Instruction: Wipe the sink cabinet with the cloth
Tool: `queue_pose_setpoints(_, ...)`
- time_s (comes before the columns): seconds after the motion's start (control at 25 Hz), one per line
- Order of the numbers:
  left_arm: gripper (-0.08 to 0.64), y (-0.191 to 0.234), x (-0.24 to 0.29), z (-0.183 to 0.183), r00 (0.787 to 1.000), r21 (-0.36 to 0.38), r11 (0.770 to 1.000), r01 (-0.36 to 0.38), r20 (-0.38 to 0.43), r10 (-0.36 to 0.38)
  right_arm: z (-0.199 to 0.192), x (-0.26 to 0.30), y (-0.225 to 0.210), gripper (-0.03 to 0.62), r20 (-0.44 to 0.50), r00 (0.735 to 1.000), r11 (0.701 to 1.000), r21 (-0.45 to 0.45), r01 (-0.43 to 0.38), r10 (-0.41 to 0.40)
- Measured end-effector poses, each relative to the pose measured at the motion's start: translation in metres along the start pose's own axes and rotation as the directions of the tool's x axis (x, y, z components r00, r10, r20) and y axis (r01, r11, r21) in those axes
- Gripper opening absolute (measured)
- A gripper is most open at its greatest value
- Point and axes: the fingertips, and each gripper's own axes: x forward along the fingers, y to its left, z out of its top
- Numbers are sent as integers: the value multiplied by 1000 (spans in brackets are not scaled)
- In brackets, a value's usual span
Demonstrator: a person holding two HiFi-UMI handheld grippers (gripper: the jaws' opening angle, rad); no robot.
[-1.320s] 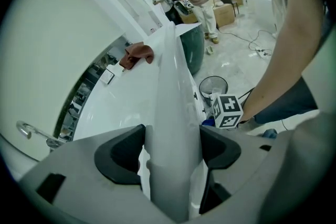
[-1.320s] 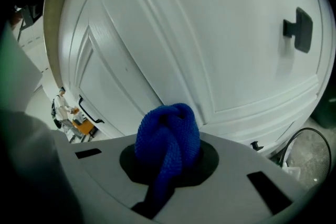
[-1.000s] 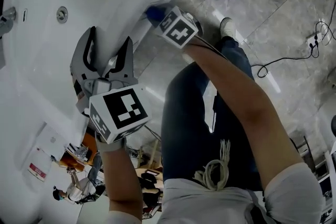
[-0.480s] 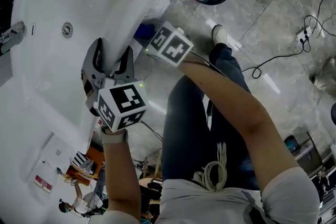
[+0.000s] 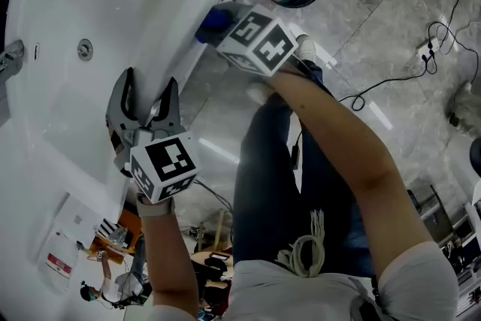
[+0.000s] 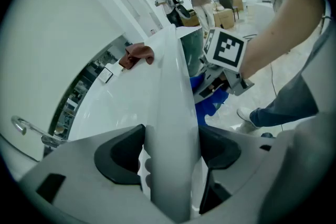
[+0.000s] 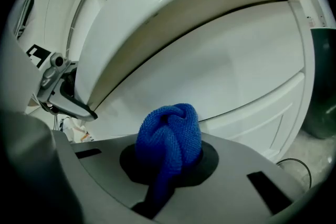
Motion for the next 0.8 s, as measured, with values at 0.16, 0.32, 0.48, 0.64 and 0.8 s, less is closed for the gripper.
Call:
queue_pose_setpoints(0.16,308,0,0,0,1000,-2,1000,4,-5,-4,9,-14,-25,34,19,1000,1000,29,12,-13)
queue_pose_setpoints(0.32,308,0,0,-1,1000,-4,1000,7,-10,-7,16,-23,-42,34,15,1000,999,39,-4,3)
queue_pose_setpoints(0.48,308,-1,-1,-1,1000,-10,1000,4,-22,-5,21,-30,-55,34,10,1000,998,56,-21,21)
queue_pose_setpoints(0.64,308,-5,-1,0,1000,-10,1000,9,-26,-10,25,-46,-77,34,25,1000,995,95,-15,13)
queue_pose_setpoints(0.8,308,-2,2,-4,999,-14,1000,18,-36,-18,33,-54,-101,34,32,999,993,121,-4,0)
